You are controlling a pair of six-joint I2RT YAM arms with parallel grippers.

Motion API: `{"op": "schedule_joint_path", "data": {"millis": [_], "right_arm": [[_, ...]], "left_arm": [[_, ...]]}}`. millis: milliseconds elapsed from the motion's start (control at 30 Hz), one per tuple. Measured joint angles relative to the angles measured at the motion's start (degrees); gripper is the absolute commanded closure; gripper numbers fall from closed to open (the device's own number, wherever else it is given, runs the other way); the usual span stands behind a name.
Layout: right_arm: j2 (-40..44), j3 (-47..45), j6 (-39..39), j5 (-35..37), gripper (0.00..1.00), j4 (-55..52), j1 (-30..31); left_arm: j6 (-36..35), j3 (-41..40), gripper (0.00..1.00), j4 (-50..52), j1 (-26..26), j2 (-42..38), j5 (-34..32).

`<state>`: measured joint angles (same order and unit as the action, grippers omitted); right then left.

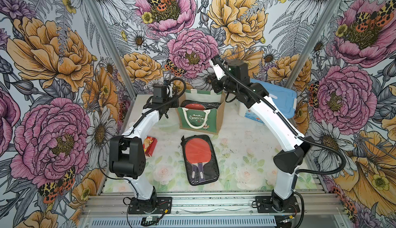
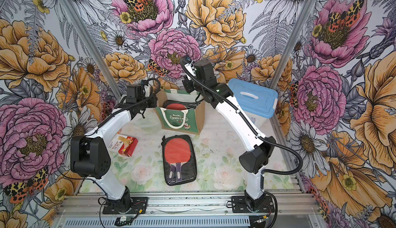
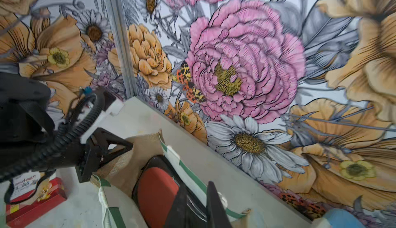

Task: Remove the ping pong set from the canvas bag
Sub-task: Pick up the ping pong set from the canvas bag.

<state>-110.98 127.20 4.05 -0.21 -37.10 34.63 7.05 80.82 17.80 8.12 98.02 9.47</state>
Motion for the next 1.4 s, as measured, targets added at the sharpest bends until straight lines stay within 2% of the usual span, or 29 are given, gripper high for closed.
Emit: {"op": "schedule_joint_path", "data": {"millis": [167,233,367,500,600,633,700,733,767,900,1067,1267,1400], "right_arm": [[-9.99,0.0,-0.15,-1.57,0.83,-0.55,-0.02],[-13.18,0.0,-0.31,-1.66,0.78,-1.16,-0.24],[-16.37,-0.42,-0.52,-1.84,0.56,-2.62,-0.52],[-15.45,-3.1,-0.09,-2.62,0.45,-1.88,-0.59],[-12.41,-10.14,-0.09,-3.39,0.38,-0.52,-0.5],[-10.93,-13.33,-0.13,-3.76,0.29,0.17,-0.44],[-7.19,-20.33,-0.07,-4.5,0.24,2.58,0.17],[-5.49,-23.15,-0.15,-4.7,0.06,3.89,0.68],[-3.69,-26.01,-0.13,-4.81,0.03,5.31,1.36],[1.84,-33.44,0.31,-4.55,0.01,9.22,3.63],[2.69,-34.36,0.28,-0.96,0.01,11.85,4.46],[-3.48,-26.18,-0.59,8.39,0.01,12.66,3.91],[-8.85,-19.8,-1.05,10.21,0.01,12.85,2.6]], "left_arm": [[-1.05,-1.14,1.0,-1.57,0.0,-0.09,0.0],[-1.66,-1.81,1.0,-2.25,0.0,-0.35,0.0],[-3.19,-3.32,1.0,-3.54,0.02,-1.22,0.02],[-4.37,-4.48,1.0,-4.66,0.07,-1.7,0.04],[-4.5,-4.72,1.0,-4.96,0.07,-1.81,0.04],[-4.48,-4.87,1.0,-5.07,0.07,-1.86,0.09],[-4.44,-5.33,1.0,-5.31,0.11,-2.21,0.52],[-4.44,-5.55,1.0,-5.44,0.11,-2.4,0.76],[-4.42,-5.88,1.0,-5.62,0.09,-2.67,0.94],[-4.37,-7.34,1.0,-6.58,-0.57,-3.23,1.86],[-4.42,-8.83,1.0,-8.26,-1.25,-3.58,2.45],[-4.46,-10.91,1.0,-10.25,-1.25,-4.63,2.62],[-4.46,-11.1,1.0,-10.64,-1.22,-4.63,2.64]]}}
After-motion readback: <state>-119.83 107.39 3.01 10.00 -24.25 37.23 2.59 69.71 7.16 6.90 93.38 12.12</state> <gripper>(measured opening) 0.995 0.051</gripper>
